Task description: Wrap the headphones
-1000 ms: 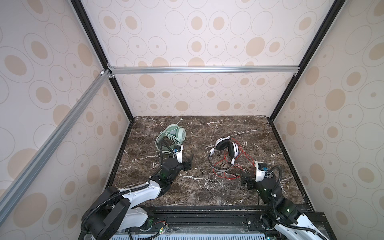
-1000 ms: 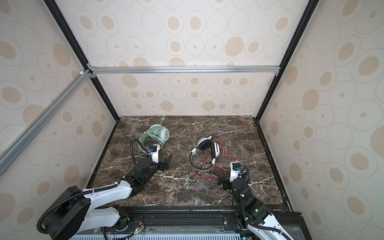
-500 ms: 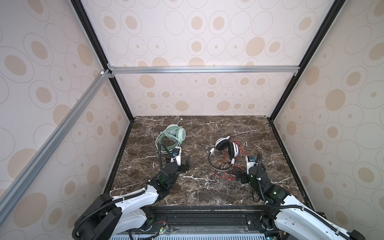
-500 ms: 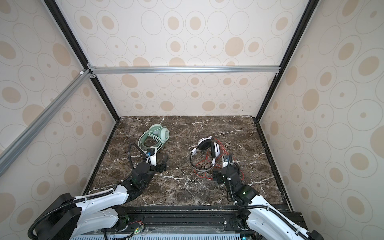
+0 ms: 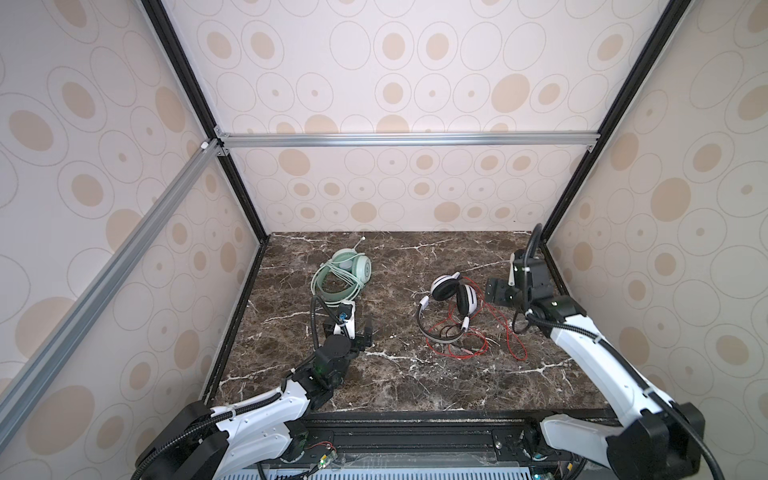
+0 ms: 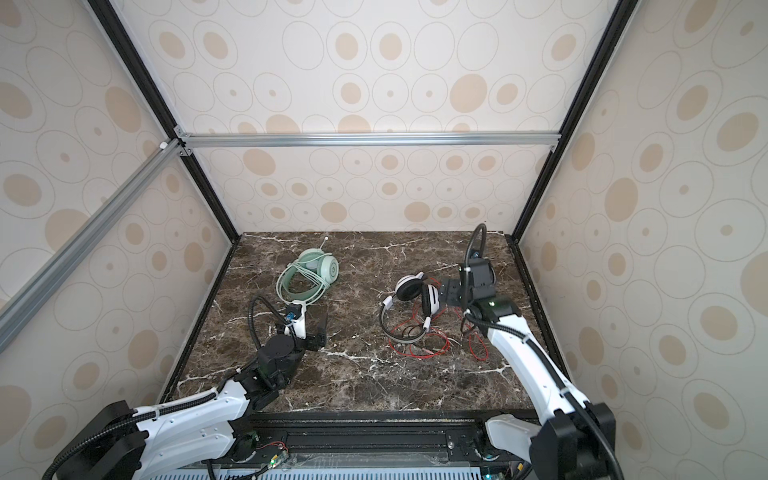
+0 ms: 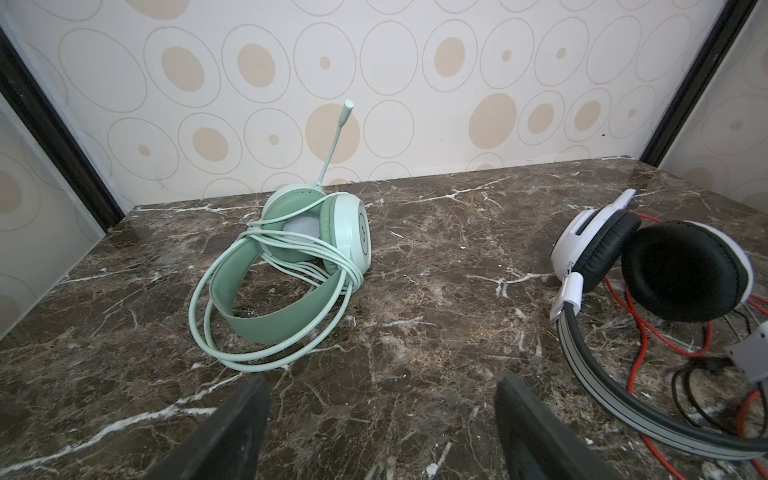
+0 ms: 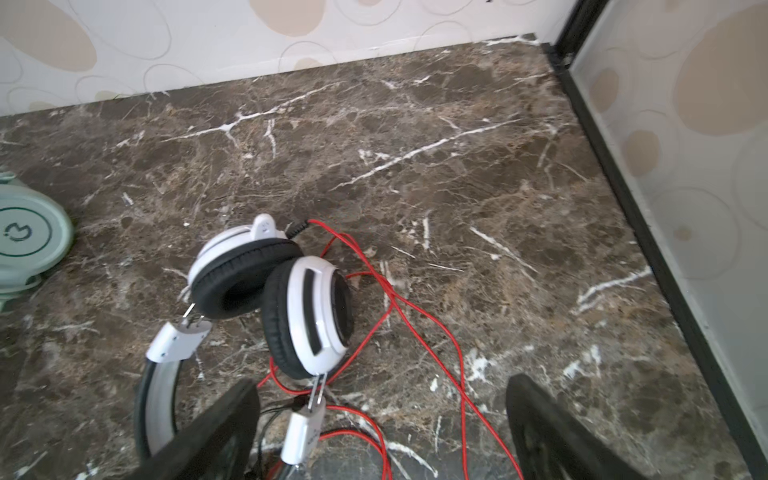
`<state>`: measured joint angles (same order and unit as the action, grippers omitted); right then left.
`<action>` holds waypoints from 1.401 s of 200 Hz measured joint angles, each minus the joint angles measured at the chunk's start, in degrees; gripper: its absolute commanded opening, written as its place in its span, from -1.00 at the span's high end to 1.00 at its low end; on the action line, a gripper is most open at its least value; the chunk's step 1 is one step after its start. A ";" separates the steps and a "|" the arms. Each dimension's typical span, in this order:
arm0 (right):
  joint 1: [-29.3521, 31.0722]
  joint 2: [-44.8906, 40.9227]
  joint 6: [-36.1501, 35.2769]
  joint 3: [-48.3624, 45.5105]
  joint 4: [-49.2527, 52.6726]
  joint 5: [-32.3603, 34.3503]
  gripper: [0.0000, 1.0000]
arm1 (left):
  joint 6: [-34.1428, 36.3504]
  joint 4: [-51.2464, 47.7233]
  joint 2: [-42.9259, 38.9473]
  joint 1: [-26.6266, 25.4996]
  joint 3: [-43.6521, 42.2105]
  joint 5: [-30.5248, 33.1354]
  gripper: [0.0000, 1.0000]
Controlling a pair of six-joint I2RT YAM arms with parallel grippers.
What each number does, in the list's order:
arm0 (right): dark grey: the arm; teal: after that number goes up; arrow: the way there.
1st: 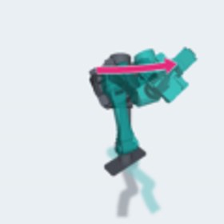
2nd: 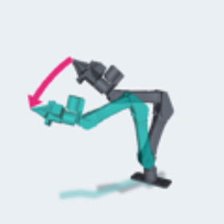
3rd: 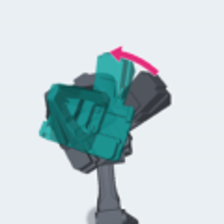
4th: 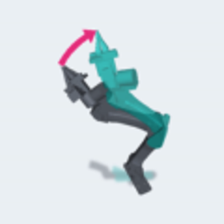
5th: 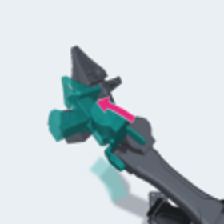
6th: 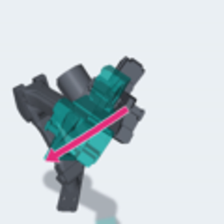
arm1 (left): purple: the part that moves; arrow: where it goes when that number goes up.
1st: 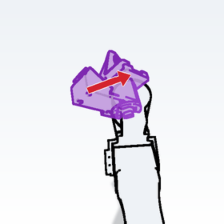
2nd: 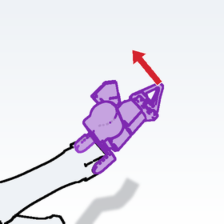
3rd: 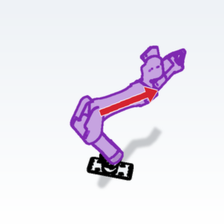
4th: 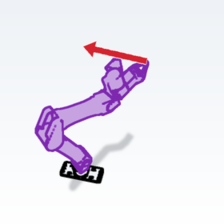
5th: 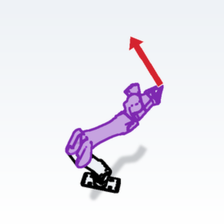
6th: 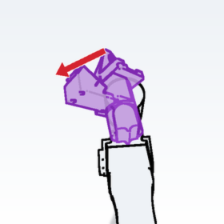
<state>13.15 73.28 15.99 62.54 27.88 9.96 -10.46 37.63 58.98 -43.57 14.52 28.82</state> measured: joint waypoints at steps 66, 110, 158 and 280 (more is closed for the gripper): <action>0.02 22.08 -0.02 15.72 11.04 -8.72 -0.64 | 0.52 -0.09 3.08 0.00 -0.04 0.92 -0.65; 0.02 26.71 1.11 17.29 13.20 -10.82 -0.58 | 0.55 -0.04 1.62 0.00 -0.04 1.14 -0.66; 0.13 29.42 2.23 18.27 13.27 -13.00 -0.60 | 0.59 0.02 1.07 0.00 -0.11 1.14 -0.74; 1.79 34.21 5.25 19.39 11.93 -10.45 0.22 | 0.61 0.00 1.70 0.00 -0.15 1.18 -0.73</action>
<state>14.94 107.48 21.23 81.93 39.81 -0.49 -9.85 37.63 60.69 -43.57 14.37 30.00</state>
